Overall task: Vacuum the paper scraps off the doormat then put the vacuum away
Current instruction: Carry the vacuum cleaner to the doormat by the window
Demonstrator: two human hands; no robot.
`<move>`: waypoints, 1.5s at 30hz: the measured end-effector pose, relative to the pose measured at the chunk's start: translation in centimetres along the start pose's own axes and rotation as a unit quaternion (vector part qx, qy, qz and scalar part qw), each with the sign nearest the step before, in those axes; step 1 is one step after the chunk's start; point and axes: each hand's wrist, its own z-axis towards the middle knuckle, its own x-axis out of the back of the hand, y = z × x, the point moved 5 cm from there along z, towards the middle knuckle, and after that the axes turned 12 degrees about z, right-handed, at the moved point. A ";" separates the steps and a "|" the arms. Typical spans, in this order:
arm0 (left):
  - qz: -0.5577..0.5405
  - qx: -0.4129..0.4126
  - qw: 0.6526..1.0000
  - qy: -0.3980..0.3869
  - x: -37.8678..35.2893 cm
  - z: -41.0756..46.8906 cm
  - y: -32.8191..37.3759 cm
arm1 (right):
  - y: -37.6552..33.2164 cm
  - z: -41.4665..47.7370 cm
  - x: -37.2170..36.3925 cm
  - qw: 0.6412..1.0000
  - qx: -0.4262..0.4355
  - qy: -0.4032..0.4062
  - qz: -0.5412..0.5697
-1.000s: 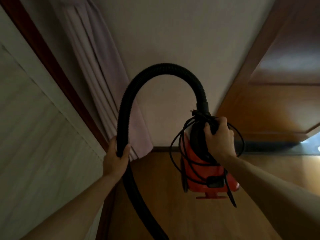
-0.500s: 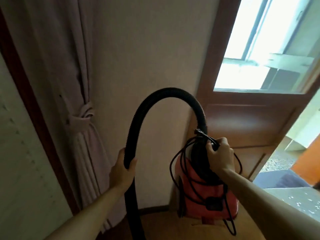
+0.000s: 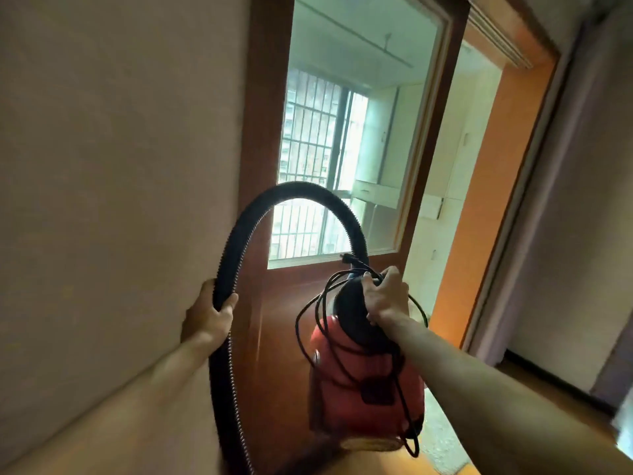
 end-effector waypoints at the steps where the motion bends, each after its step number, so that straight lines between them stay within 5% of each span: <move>1: -0.002 -0.011 1.000 -0.002 -0.7 0.4 2.0 | -0.4 1.2 1.5 1.000 -0.002 0.011 -0.002; 14: -0.029 -0.189 0.981 -0.019 -11.7 -1.0 24.4 | 3.9 12.5 21.3 0.991 -0.013 0.131 -0.018; 27: -0.039 -0.287 0.941 -0.176 -27.6 -4.5 34.8 | 12.5 15.6 35.3 0.961 -0.061 0.261 -0.069; 45: -0.084 -0.398 0.864 -0.297 -48.2 -1.9 50.9 | 18.0 22.6 45.8 0.882 -0.124 0.428 -0.152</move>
